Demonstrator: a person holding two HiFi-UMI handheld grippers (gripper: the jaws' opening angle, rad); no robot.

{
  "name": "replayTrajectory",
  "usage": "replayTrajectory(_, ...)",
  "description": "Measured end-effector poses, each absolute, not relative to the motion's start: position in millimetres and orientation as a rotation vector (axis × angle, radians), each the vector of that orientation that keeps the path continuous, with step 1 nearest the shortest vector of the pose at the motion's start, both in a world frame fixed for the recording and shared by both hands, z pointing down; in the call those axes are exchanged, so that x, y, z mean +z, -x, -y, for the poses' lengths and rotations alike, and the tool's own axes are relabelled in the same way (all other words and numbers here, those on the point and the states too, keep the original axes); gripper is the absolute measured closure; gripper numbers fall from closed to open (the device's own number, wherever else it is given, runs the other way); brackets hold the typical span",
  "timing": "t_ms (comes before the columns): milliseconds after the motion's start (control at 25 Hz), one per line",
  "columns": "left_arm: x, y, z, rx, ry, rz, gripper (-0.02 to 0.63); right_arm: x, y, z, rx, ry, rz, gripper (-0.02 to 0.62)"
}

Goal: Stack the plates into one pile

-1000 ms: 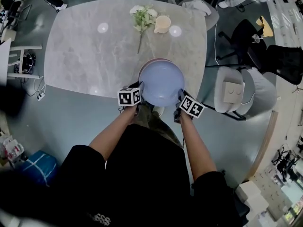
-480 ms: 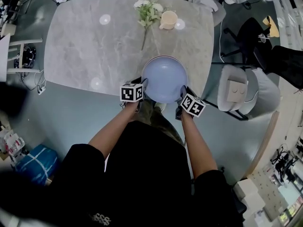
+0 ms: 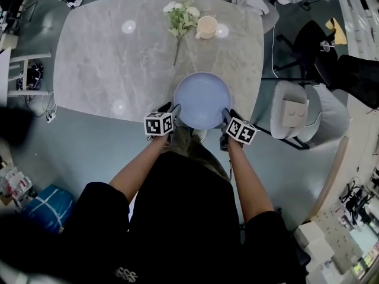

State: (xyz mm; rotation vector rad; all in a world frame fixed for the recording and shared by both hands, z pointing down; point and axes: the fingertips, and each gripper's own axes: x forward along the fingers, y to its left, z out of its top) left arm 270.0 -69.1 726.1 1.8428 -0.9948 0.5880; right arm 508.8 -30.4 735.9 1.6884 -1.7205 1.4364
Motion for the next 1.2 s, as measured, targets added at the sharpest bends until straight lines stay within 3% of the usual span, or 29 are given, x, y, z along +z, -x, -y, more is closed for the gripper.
replayTrajectory(280,718,-276,95,0.600,-1.893,1.022,0.417,721,-519,37,1.393,-1.741,1.748,0.465)
replayTrajectory(560,649,-276,82,0.518,-2.018,1.045,0.420,649,-517,30,1.205,-1.705,1.976,0.468)
replayTrajectory(720,591,-268,58,0.403,-2.124,1.143,0.522,601,-517,10,1.062,-1.728,2.066,0.498)
replayTrajectory(840,563,-272,35,0.296,-2.140,1.188,0.580,574,-512,-10,1.011,-1.738,2.125,0.559)
replayTrajectory(1200,477,-297,-18,0.227,-2.479,1.075,0.589,499,-455,-74,0.804,-1.743,2.261,0.572)
